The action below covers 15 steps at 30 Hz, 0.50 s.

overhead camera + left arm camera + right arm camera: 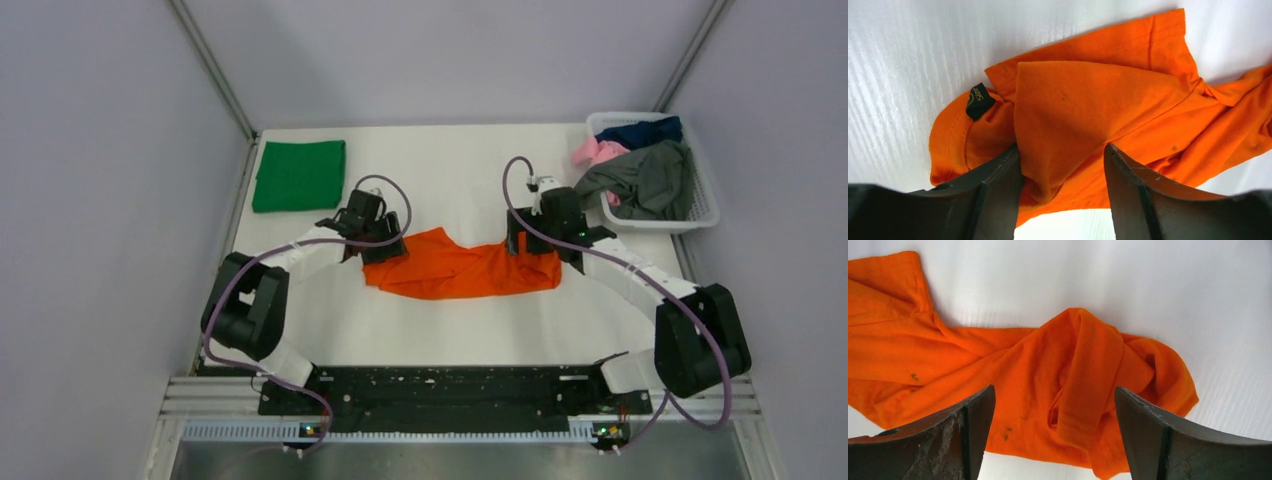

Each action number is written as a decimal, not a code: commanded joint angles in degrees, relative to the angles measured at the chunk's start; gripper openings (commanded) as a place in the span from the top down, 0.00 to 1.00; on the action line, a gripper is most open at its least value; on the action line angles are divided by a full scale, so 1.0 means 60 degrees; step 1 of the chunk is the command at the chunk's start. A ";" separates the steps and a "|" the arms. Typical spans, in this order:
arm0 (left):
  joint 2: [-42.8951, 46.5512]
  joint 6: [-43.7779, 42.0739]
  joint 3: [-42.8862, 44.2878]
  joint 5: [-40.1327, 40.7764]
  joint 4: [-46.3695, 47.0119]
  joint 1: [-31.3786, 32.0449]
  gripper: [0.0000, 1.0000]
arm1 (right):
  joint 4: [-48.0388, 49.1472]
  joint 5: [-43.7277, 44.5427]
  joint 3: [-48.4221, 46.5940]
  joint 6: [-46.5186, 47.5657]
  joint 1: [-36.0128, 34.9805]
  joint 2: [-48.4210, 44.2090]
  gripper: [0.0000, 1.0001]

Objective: Fold and stack the t-shirts
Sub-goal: Flatten out the tshirt

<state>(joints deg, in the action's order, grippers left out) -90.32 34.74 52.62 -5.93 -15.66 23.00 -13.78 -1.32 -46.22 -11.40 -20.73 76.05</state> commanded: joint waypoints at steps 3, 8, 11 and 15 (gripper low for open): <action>-0.0647 -0.0248 0.0682 -0.0458 0.0112 -0.0014 0.53 | 0.1058 0.0174 -0.0456 0.0234 -0.0149 0.1025 0.17; -0.0640 -0.0144 0.0781 -0.0301 0.0014 -0.0019 0.90 | 0.0944 0.0786 -0.0588 0.0098 -0.0149 0.1748 0.32; -0.0353 -0.0117 0.0770 -0.0015 0.0010 -0.0012 1.00 | 0.0860 0.1632 -0.0590 -0.0116 -0.0154 0.1958 0.44; 0.0113 -0.0071 0.0662 0.0350 -0.0012 -0.0013 1.00 | 0.0873 0.2532 -0.0371 -0.0449 -0.0158 0.1708 0.68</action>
<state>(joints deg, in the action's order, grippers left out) -94.21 34.28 55.37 -6.50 -16.36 22.98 -9.89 6.44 -47.07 -11.77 -21.02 87.81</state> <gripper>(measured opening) 0.024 0.415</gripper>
